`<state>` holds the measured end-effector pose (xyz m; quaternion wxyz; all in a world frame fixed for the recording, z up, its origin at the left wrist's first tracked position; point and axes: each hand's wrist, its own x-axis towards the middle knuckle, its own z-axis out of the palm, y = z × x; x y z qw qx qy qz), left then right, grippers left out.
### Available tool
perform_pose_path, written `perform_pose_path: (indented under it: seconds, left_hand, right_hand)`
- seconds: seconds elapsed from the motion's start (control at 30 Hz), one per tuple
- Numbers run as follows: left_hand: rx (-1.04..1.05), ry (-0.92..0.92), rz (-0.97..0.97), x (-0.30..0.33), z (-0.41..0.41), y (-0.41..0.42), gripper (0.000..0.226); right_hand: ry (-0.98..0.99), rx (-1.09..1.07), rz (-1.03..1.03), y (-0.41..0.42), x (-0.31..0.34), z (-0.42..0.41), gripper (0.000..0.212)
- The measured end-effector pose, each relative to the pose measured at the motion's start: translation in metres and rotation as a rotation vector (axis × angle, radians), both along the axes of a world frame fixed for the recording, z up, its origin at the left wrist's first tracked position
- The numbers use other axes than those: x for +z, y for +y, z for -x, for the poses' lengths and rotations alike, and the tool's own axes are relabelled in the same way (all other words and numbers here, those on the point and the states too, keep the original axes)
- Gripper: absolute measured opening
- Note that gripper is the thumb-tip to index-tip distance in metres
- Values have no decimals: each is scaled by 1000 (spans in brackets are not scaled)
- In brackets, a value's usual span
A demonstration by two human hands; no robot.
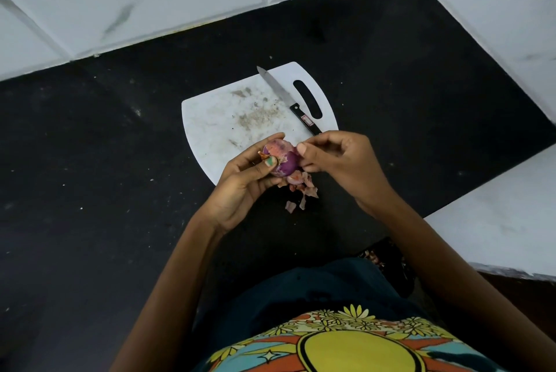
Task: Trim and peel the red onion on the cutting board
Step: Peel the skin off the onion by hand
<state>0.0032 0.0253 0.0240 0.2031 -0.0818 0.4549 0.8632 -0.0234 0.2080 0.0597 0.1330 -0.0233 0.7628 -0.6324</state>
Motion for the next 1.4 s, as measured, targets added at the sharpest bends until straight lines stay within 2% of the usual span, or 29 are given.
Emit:
perform_pose_path:
  seconds: [0.13, 0.27, 0.43, 0.57, 0.7, 0.77, 0.93, 1.1, 1.23, 1.4]
  left_hand:
    - [-15, 17, 7, 0, 0, 0, 43]
    - [-28, 13, 6, 2, -1, 1, 43]
    - [-51, -2, -59, 4, -3, 0, 59]
    - [-47, -46, 33, 3, -2, 0, 44]
    - [-36, -41, 71, 2, -4, 0, 46]
    - [-29, -30, 94, 2, -4, 1, 47]
    - [-23, -3, 142, 1, -3, 3, 42]
    - [-25, 7, 173, 1, -3, 3, 48]
    - [-33, 1, 188, -1, -3, 4, 50]
    - [-33, 5, 186, -1, -4, 2, 50]
  right_hand:
    - [58, 38, -90, -2, -2, 1, 16]
    - [8, -63, -80, -4, -10, 4, 9]
    - [-41, -163, -244, 1, -34, 7, 4]
    - [-30, -68, -361, 1, -35, 5, 6]
    - [120, 72, -580, -4, -28, 5, 34]
    - [171, 105, -674, -4, -25, 6, 30]
    - [190, 81, -609, -2, -16, 6, 7]
    - [161, 31, -395, -5, -5, 5, 14]
    - [139, 116, -418, -6, -1, 4, 31]
    - [103, 134, -351, -7, 3, 3, 24]
